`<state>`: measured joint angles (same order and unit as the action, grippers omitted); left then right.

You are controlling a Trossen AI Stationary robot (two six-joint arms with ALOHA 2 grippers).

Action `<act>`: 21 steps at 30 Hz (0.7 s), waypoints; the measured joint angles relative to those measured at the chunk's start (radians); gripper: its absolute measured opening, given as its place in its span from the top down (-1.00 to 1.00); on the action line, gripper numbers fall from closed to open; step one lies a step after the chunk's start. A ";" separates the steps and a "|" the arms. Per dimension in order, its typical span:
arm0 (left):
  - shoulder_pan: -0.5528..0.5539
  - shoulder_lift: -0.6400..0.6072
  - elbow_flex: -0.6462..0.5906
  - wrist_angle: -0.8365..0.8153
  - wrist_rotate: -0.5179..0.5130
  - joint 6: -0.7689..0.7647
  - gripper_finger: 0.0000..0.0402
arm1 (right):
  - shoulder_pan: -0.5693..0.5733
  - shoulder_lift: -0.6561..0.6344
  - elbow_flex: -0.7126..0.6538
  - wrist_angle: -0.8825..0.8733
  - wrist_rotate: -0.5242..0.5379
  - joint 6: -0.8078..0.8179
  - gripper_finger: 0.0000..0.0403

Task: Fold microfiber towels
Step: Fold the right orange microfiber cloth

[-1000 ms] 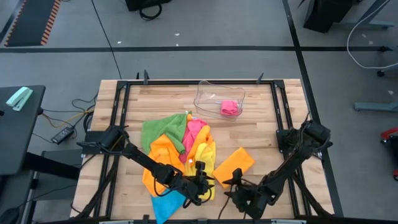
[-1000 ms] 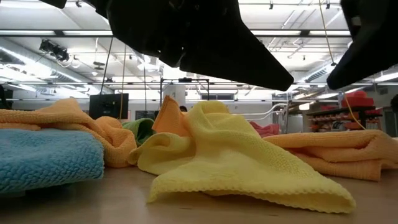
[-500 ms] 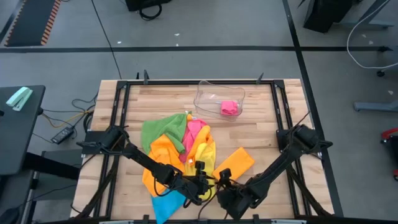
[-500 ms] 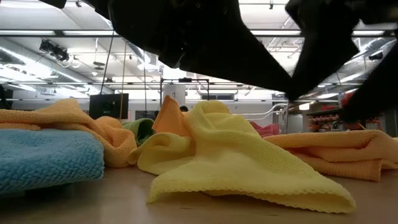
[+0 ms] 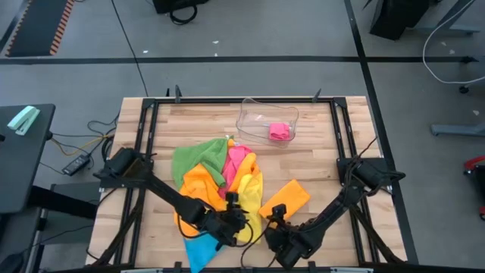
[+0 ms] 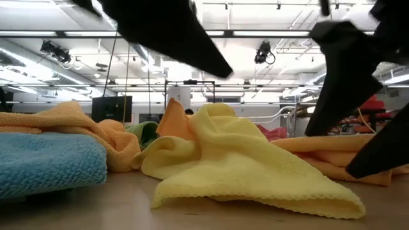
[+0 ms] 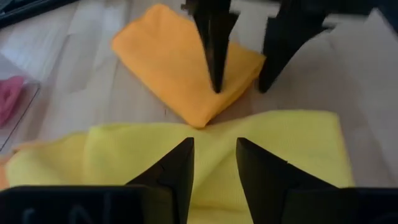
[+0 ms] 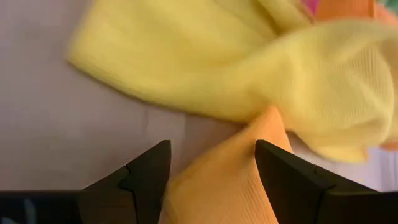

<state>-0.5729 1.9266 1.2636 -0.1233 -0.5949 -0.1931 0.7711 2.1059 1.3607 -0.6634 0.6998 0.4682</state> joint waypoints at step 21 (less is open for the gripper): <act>-0.038 -0.044 0.000 -0.072 -0.037 -0.051 0.42 | 0.004 -0.006 0.001 -0.224 -0.125 0.175 0.09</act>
<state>-0.6109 1.8824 1.2636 -0.1955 -0.6323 -0.2440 0.7750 2.0999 1.3613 -0.8878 0.5744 0.6430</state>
